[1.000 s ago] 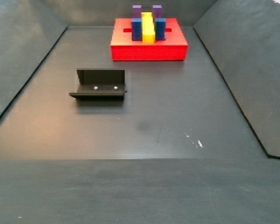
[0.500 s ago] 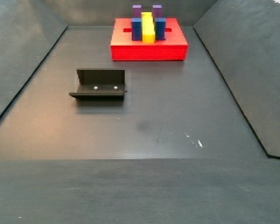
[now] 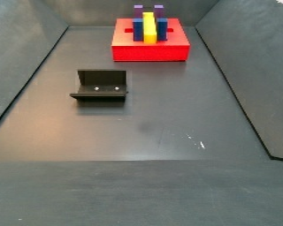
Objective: Pick up the green object. Move up. Place the green object on the fixture. Regrasp the green object. Move to above the board. Insert the green object.
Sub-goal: Insert the green object.
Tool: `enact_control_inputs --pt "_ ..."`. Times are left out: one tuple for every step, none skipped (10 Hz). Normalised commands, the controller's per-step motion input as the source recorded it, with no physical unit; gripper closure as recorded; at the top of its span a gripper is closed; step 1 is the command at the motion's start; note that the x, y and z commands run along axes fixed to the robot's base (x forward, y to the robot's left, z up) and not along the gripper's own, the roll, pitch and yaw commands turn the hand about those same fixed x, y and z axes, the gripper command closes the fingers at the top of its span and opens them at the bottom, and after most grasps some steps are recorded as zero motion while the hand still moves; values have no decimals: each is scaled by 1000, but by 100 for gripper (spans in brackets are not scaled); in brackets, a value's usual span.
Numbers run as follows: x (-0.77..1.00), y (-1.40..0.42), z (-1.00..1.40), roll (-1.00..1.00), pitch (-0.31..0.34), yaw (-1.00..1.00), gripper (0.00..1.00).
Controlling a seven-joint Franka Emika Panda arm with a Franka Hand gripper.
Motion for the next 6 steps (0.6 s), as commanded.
enact_control_inputs --pt "0 -197 -514 -173 -240 31 100" --pt "74 -171 -443 -164 -323 74 100" --pt "137 -286 -497 -139 -313 40 100" --pt "111 -223 -514 -150 -293 49 100" --pt "26 -137 -594 -101 -287 63 100" --pt "0 -171 -523 0 -259 91 100"
